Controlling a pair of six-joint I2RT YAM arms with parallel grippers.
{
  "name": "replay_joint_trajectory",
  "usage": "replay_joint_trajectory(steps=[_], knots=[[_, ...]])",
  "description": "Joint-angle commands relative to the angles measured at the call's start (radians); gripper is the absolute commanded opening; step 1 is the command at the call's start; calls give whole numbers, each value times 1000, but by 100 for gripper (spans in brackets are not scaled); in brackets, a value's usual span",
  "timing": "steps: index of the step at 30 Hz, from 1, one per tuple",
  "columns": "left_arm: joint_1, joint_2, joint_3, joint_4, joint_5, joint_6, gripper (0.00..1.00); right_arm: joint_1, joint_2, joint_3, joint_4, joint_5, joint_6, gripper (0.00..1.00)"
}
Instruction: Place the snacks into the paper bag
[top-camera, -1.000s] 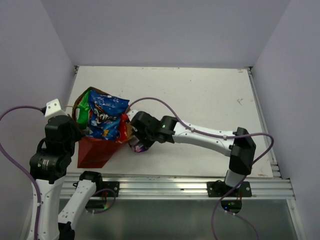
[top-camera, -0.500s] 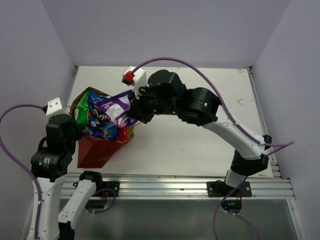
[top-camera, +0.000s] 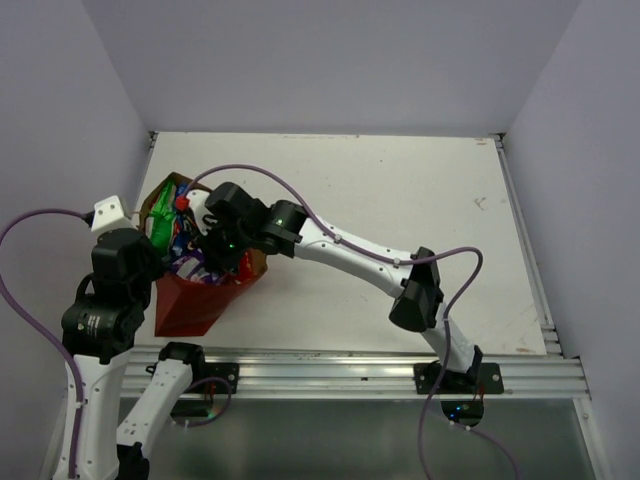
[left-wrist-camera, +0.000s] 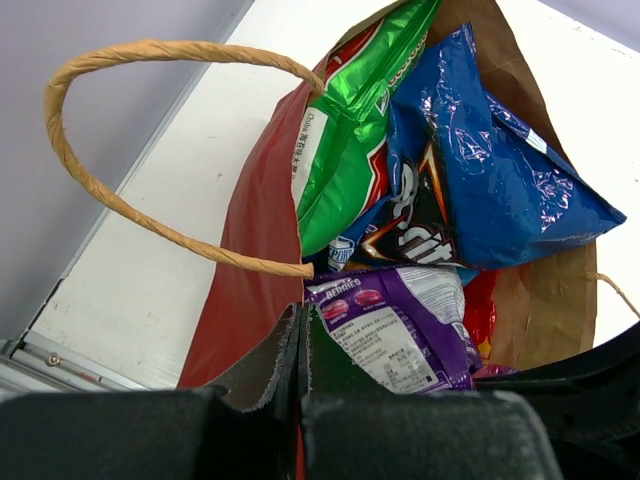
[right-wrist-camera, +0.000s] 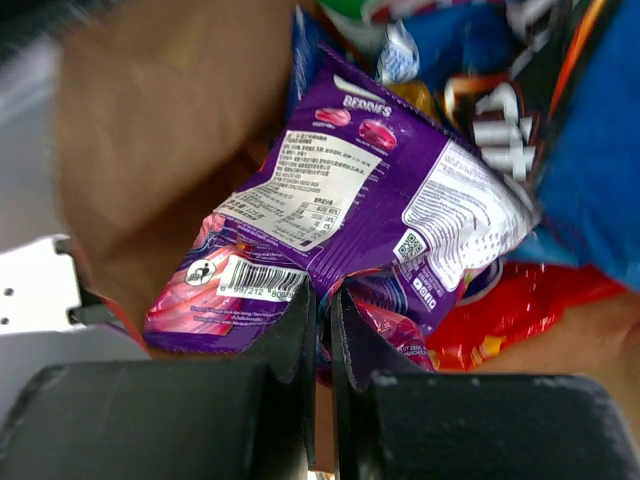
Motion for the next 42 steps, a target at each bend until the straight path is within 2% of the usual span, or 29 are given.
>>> replay_joint_trajectory(steps=[1, 7, 8, 10, 11, 13, 18, 22, 25, 33, 38, 42], knots=[[-6, 0, 4, -2, -1, 9, 0, -7, -9, 107, 126, -32, 9, 0], [-6, 7, 2, 9, 0, 12, 0, -18, 15, 78, 120, -56, 40, 2], [-6, 9, 1, 12, 2, 12, 0, -17, 1, 63, 120, -56, 45, 15], [-6, 9, -4, 18, 5, 12, 0, -17, -25, 12, 123, -28, 52, 30], [-6, 9, -7, 23, 8, 11, 0, -18, -60, 3, 121, 3, 52, 51], [-6, 10, -12, 29, 13, 12, 0, -17, -89, 16, 82, 104, 33, 65], [-6, 14, -16, 35, 17, 11, 0, -18, -207, 30, -12, 327, 19, 68], [-7, 12, -18, 37, 19, 15, 0, -17, -334, -176, -11, 443, 77, 74], [-9, 15, -19, 40, 20, 14, 0, -17, -416, -337, 8, 509, 127, 74], [-20, 17, -16, 41, 17, 18, 0, -17, -445, -552, 109, 459, 209, 72], [-23, 14, -13, 38, 11, 18, 0, -18, -399, -582, 155, 424, 230, 63], [-26, 12, -13, 37, 11, 18, 0, -18, -373, -600, 196, 421, 230, 61]])
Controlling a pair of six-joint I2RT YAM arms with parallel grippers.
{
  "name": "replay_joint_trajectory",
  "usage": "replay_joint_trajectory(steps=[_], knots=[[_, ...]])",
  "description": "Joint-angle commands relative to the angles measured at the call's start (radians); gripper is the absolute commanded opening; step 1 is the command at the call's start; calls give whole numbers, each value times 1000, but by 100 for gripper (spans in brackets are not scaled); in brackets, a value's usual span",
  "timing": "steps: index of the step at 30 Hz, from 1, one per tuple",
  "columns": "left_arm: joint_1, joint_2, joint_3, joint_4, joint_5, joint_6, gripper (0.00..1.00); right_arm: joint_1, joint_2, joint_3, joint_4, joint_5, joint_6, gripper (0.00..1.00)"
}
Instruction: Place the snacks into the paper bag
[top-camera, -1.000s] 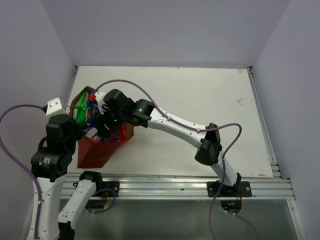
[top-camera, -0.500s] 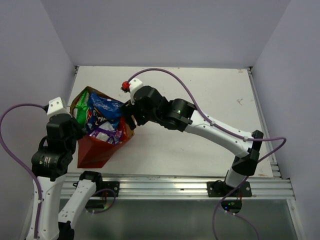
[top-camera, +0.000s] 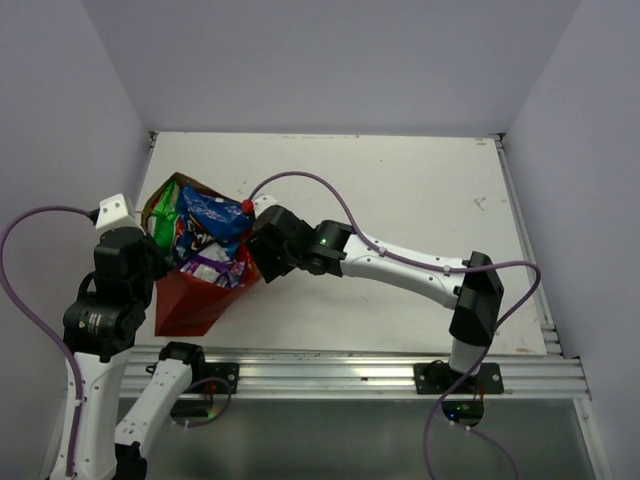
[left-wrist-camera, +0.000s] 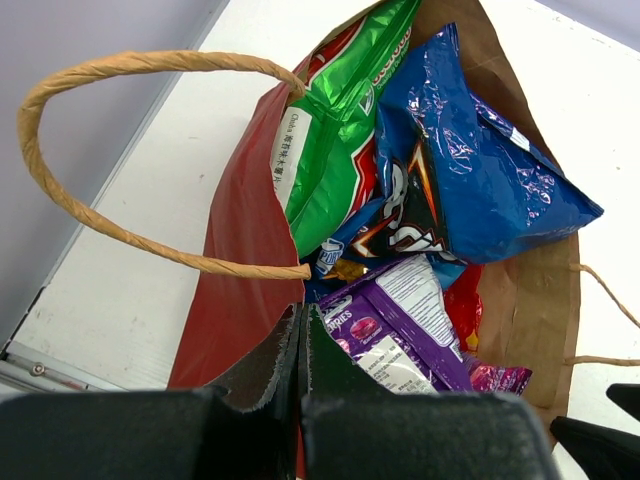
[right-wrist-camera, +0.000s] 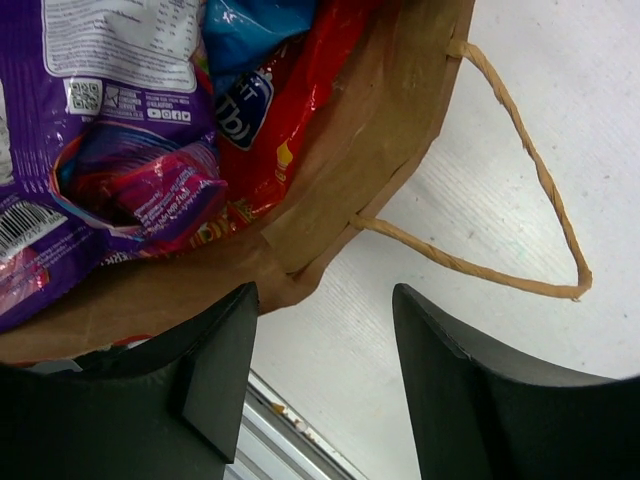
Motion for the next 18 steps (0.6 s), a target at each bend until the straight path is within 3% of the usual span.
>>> replay_joint_trajectory(steps=[1, 12, 15, 16, 18], knots=[[-8, 6, -8, 21, -10, 18, 0, -2, 5, 0, 104, -7, 26, 60], [-22, 3, -11, 21, -20, 22, 0, -19, 100, -6, 142, -27, 37, 49], [-26, 2, -13, 21, -17, 23, 0, -22, 120, -23, 150, -28, 37, 34], [-26, 0, -14, 23, -11, 25, 0, -24, 123, -26, 148, -28, 37, 13], [-31, -7, -31, 32, 10, 40, 0, -25, 119, -21, 141, -24, 34, 0]])
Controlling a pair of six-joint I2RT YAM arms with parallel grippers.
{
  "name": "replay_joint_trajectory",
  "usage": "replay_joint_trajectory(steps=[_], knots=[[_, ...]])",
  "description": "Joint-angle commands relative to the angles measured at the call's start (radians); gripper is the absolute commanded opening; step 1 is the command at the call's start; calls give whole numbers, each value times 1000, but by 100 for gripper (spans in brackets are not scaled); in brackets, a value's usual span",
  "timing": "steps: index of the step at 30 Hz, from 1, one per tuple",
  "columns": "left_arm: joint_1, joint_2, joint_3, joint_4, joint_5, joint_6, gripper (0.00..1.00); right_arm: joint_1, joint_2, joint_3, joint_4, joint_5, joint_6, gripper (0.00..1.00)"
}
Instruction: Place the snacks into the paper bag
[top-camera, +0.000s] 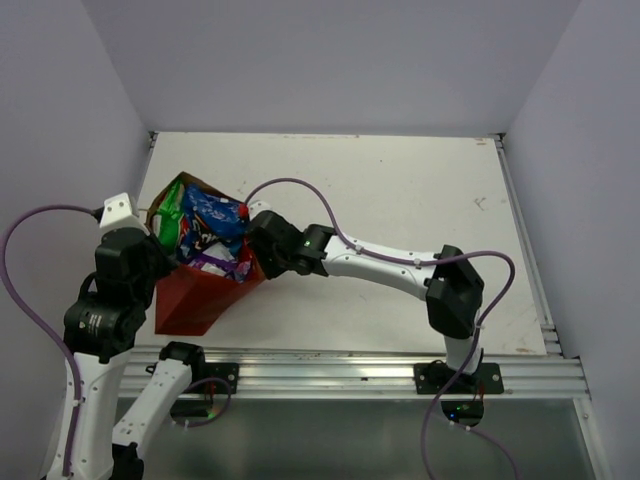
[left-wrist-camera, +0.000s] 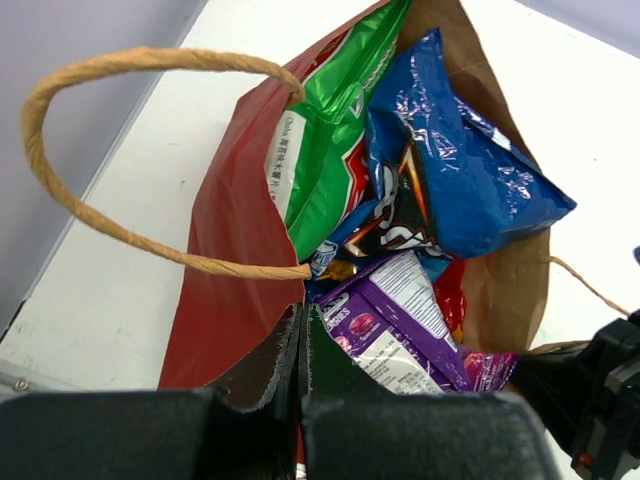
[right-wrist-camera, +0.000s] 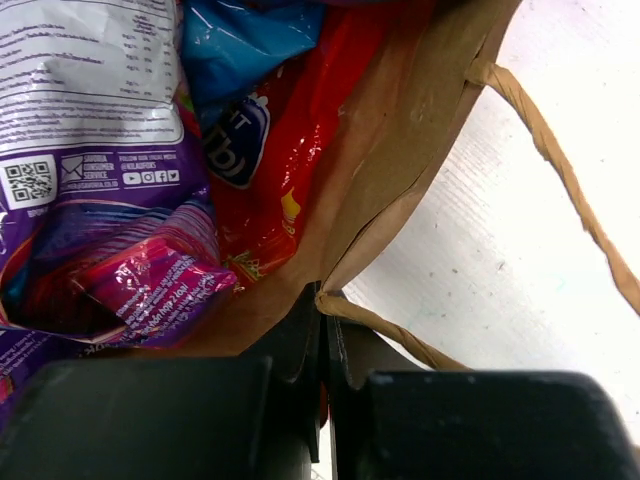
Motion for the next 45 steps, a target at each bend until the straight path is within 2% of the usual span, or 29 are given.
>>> replay_joint_trajectory(steps=[1, 3, 9, 18, 22, 25, 32, 39, 45], knots=[[-9, -10, -40, 47, 22, 48, 0, -3, -5, 3, 22, 7, -2, 0], [-11, -19, -73, 76, 79, 71, 0, -3, -34, 32, 6, 35, -31, 0], [-14, -10, -111, 151, 226, 94, 0, -2, -94, 179, -228, 190, -68, 0], [-19, -6, -165, 228, 369, 100, 0, -3, -214, 216, -388, 354, -46, 0], [-25, -3, -198, 294, 510, 100, 0, -3, -259, 229, -465, 426, -36, 0], [-28, 1, -214, 315, 559, 94, 0, -5, -280, 249, -529, 466, -23, 0], [-43, 20, -199, 370, 630, 77, 0, -5, -312, 328, -669, 524, 16, 0], [-68, 20, -275, 510, 696, 2, 0, -15, -344, 144, -637, 503, 66, 0], [-155, 126, -185, 577, 620, -18, 0, -26, -339, 201, -635, 558, 40, 0]])
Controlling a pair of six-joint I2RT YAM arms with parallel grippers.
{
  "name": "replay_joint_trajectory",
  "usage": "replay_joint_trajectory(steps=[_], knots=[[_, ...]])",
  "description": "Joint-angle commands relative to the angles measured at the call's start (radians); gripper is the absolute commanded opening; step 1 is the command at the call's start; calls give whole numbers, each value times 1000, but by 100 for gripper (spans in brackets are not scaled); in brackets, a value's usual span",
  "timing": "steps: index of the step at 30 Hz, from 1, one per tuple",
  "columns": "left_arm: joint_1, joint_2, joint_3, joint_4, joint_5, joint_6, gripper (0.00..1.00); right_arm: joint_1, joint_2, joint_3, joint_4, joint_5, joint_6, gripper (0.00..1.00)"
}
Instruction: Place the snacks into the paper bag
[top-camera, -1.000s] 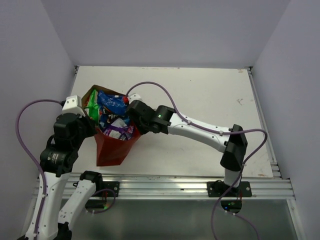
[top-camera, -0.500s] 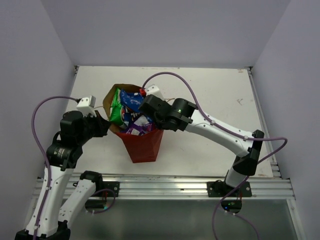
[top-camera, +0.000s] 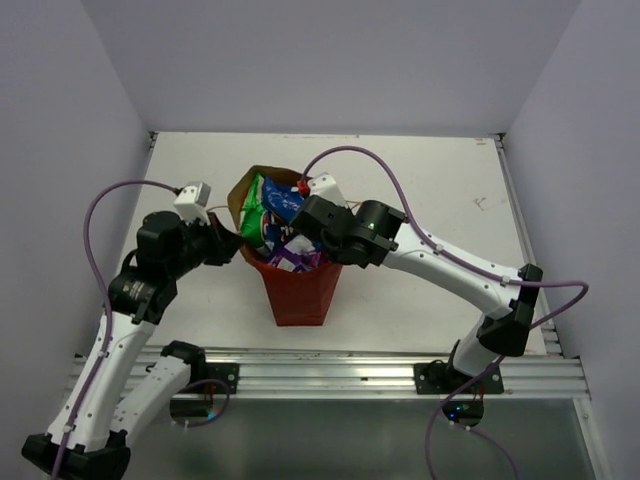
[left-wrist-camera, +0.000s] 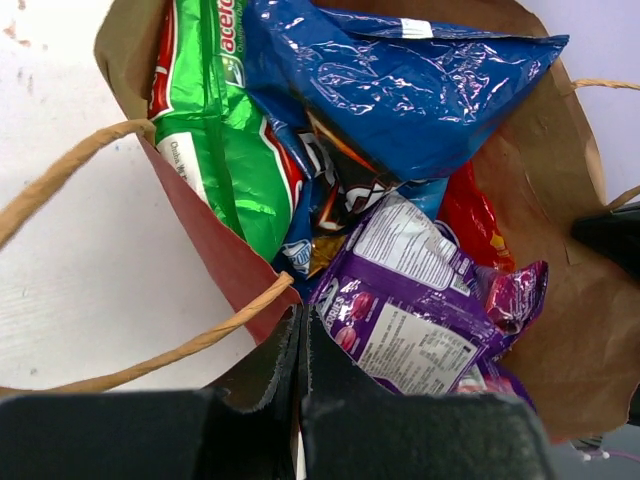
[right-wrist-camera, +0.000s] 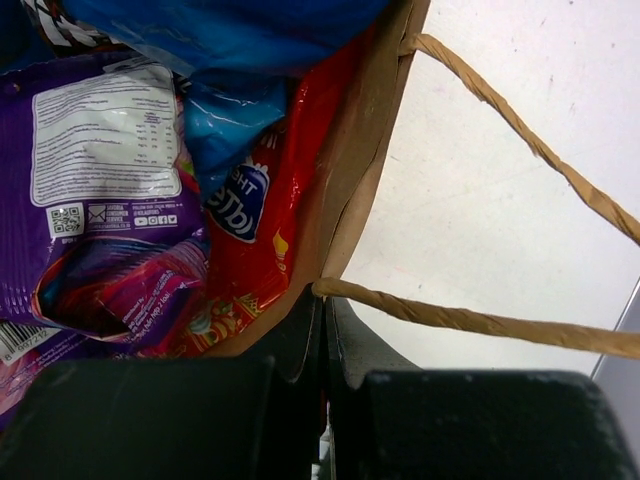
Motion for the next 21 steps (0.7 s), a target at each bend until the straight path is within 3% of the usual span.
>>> replay_joint_trajectory(steps=[1, 6, 10, 13, 16, 18, 19, 21], knots=[[-96, 82, 88, 144, -54, -24, 0, -14, -49, 104, 41, 118, -19, 0], [-268, 199, 283, 109, -289, 1, 0, -16, -27, 237, 20, 142, -44, 0], [-333, 291, 425, 57, -369, 19, 0, -14, -13, 401, -26, 153, -70, 0], [-347, 323, 496, 9, -410, 22, 0, -17, -10, 420, -58, 155, -74, 0], [-353, 319, 468, 8, -427, 15, 0, -19, -50, 282, -40, 147, -47, 0], [-356, 290, 369, 38, -414, 4, 0, -31, -110, 154, 21, 121, -25, 0], [-357, 276, 320, 60, -401, -13, 0, -39, -137, 2, 53, 112, -4, 0], [-362, 234, 139, 155, -381, -28, 0, -66, -206, -153, 156, 63, 14, 0]])
